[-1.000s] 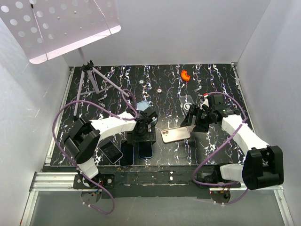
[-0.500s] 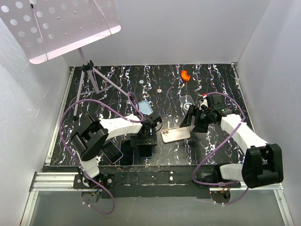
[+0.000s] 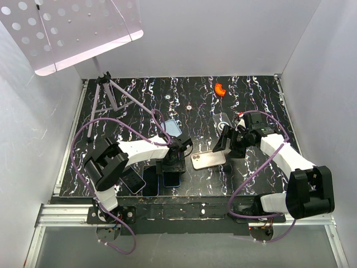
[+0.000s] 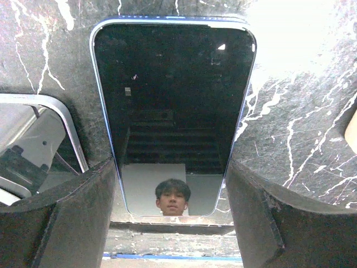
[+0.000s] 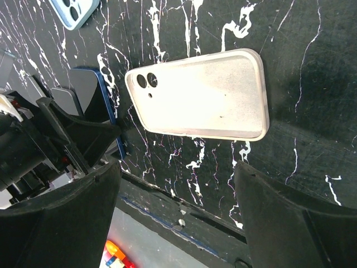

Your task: Put the phone into the phone case

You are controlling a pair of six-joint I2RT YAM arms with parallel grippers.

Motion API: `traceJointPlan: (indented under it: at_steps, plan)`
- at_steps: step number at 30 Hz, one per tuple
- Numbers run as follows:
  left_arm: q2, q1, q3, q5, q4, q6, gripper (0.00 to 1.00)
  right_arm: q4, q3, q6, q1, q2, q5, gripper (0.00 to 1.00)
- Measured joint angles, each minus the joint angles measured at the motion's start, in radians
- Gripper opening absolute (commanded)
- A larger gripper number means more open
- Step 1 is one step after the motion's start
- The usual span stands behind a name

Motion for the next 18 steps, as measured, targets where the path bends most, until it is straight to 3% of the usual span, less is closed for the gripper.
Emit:
traceJointPlan:
  at_steps: [9, 18]
  plan:
    - [-0.049, -0.005, -0.004, -0.056, 0.024, 0.101, 0.0, -0.025, 0.024, -0.011, 0.002, 0.01, -0.004, 0.88]
    - [-0.32, -0.005, -0.018, -0.061, 0.071, 0.241, 0.0, -0.058, 0.093, -0.03, 0.003, 0.011, -0.045, 0.87]
